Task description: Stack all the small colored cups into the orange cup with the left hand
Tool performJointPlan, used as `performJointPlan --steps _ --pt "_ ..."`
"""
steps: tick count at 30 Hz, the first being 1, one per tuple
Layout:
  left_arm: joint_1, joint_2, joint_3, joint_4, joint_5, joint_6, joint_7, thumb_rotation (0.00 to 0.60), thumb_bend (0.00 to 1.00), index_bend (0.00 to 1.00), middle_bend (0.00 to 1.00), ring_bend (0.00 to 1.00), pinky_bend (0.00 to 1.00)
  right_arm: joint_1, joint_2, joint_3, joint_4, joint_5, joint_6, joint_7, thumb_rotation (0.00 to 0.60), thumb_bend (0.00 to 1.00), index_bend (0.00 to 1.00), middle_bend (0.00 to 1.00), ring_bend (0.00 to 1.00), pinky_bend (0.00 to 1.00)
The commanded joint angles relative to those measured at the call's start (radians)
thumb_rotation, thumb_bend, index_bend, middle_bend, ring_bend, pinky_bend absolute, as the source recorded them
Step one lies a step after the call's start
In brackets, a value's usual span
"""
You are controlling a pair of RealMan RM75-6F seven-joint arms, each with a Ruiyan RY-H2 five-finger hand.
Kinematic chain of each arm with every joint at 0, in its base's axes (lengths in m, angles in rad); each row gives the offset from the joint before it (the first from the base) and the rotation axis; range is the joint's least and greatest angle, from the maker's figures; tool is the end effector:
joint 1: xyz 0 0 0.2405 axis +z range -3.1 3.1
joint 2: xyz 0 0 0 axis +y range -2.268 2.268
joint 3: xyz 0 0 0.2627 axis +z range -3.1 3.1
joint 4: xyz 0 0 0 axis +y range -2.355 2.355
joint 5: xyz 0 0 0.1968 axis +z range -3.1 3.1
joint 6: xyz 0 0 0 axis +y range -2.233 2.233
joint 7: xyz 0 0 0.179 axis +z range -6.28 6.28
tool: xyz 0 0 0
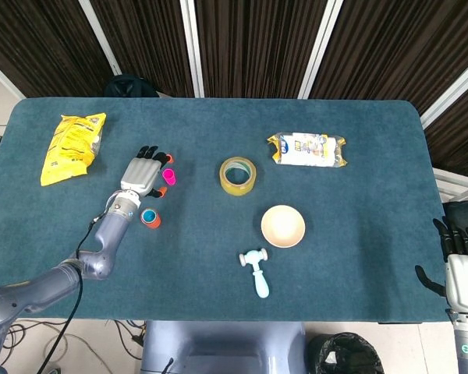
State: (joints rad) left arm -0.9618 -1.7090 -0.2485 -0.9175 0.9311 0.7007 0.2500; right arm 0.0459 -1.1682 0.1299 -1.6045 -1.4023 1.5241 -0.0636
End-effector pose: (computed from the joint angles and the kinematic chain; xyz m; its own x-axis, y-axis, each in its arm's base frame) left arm -0.1609 0.4835 -0.0227 0.5018 0.2606 0.8248 0.8623 -0.2263 -0.4531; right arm -0.3244 -0.2166 0.1855 0.4064 0.0919 0.9091 -0.9104 0.1253 0.3943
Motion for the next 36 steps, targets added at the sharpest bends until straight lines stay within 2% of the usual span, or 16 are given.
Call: performJointPlan --steps 1,15,22,36 --pt "-0.007 -0.021 -0.001 0.026 -0.012 -0.007 0.013 0.6 0.28 0.3 0.2 0.0 0.0 -0.001 0.001 0.0 0.0 0.0 0.001 0.0 0.6 0.32 0.09 0.08 0.13 0.08" --pt "-0.025 -0.084 -0.009 0.114 -0.038 -0.02 0.041 0.6 0.3 0.36 0.22 0.0 0.0 0.0 -0.002 -0.002 0.001 -0.001 -0.001 -0.004 0.6 0.32 0.09 0.08 0.13 0.08" --pt "-0.031 -0.095 -0.011 0.12 -0.03 -0.018 0.045 0.6 0.31 0.38 0.22 0.0 0.0 0.0 0.0 -0.003 -0.002 -0.002 -0.003 0.004 0.6 0.32 0.09 0.08 0.13 0.08" --pt "-0.029 -0.102 -0.006 0.112 -0.006 0.0 0.055 0.6 0.37 0.46 0.26 0.0 0.0 -0.001 0.008 -0.002 -0.01 0.001 -0.01 0.026 0.6 0.32 0.09 0.08 0.13 0.08"
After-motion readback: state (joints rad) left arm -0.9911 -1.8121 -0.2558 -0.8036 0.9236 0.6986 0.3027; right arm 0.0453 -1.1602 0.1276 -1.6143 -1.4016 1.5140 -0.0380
